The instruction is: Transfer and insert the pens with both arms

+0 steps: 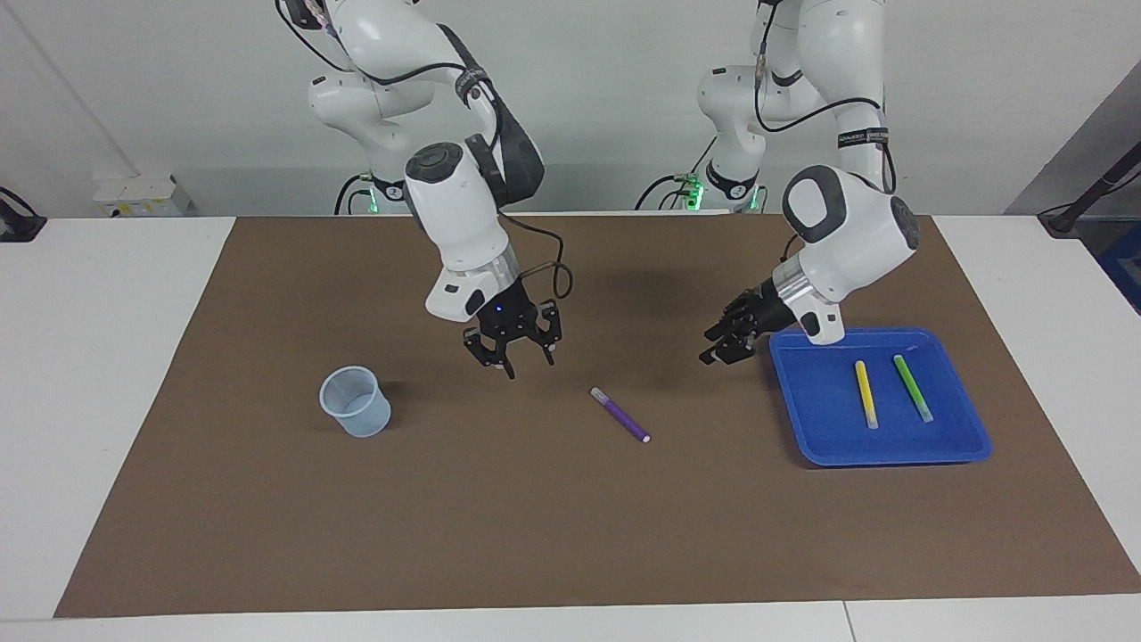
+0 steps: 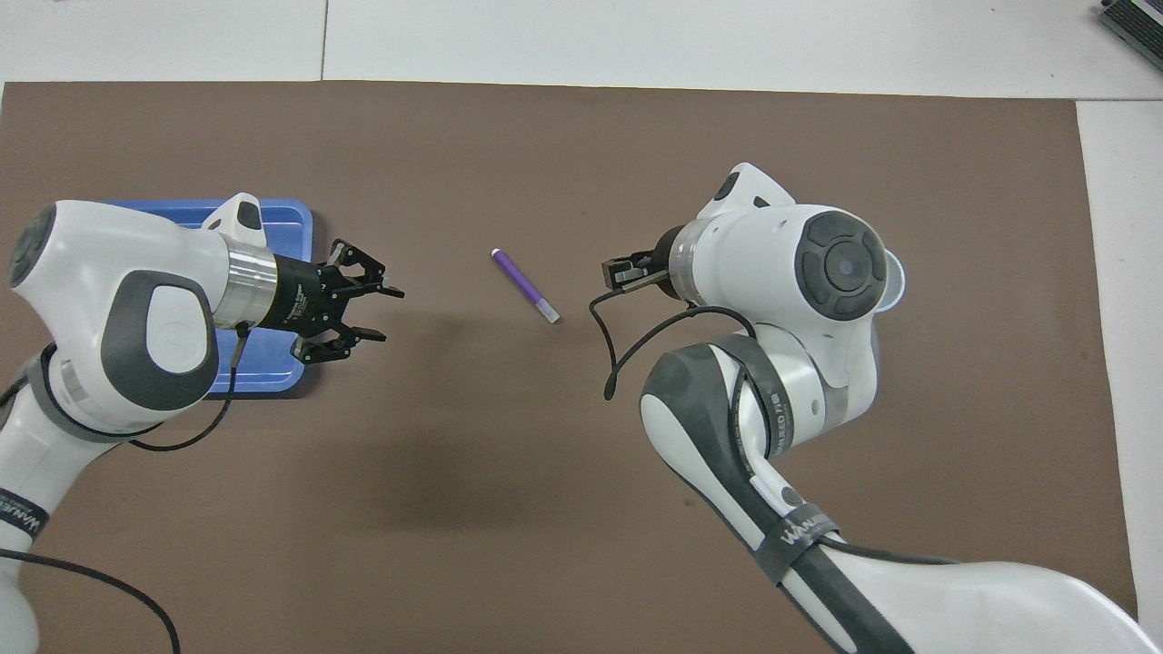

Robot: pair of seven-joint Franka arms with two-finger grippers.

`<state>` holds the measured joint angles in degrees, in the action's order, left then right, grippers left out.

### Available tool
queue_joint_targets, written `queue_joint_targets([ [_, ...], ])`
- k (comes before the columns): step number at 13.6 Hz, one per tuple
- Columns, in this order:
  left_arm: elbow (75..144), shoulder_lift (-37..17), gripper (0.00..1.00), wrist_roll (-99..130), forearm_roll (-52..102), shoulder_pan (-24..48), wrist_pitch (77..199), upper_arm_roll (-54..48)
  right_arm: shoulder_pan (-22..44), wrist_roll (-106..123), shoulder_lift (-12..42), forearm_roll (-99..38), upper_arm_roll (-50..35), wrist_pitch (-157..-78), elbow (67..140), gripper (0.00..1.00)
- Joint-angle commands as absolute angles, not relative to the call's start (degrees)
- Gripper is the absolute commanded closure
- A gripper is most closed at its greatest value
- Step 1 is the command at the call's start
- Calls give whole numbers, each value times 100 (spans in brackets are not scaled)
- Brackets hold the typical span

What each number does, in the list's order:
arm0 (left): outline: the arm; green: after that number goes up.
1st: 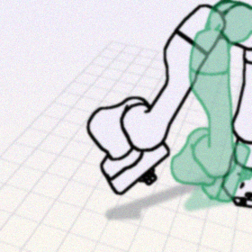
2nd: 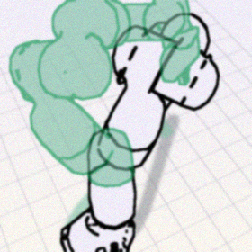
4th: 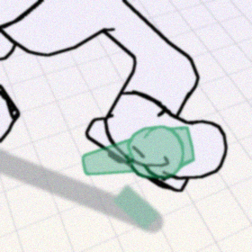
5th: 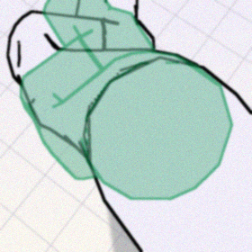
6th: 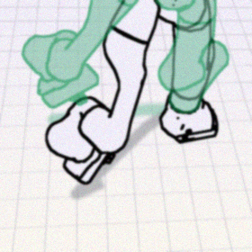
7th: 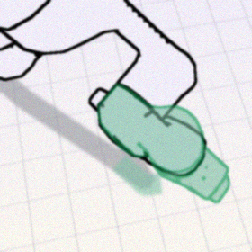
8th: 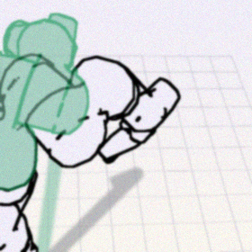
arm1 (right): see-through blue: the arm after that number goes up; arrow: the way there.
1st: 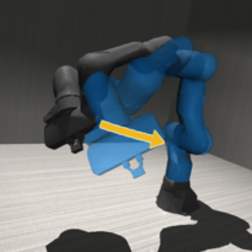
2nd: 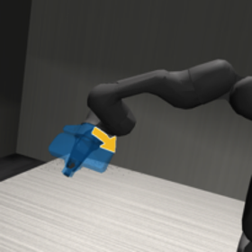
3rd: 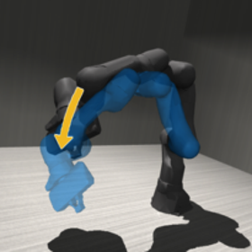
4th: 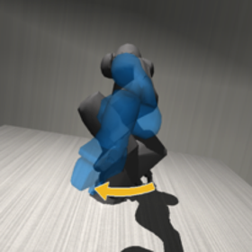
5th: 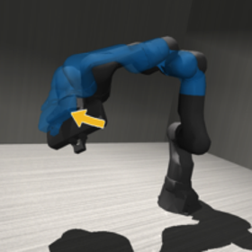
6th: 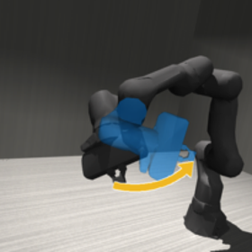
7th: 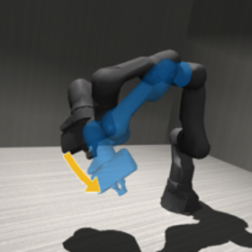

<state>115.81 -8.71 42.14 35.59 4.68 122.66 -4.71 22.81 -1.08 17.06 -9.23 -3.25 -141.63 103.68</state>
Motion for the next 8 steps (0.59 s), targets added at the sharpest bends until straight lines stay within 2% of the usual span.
queue_joint_targets([
  [1, 11786, -685, 14, 2887, 2834, 220, 12400, -501, 2513, 255, 2082, -302, -343, -14563, 10231, 35],
  [4, 11777, -764, 11, 1281, 1839, -34, 13032, -510, 2697, 264, 2573, 149, -360, -14432, 9802, 35],
  [6, 11795, -782, 13, 355, 1793, -149, 13297, -510, 2803, 220, 3091, 115, -360, -14091, 9100, 35],
  [8, 11786, -782, 12, 229, 1784, -149, 13333, -510, 2804, 202, 3260, 62, -369, -13826, 8798, 35],
])
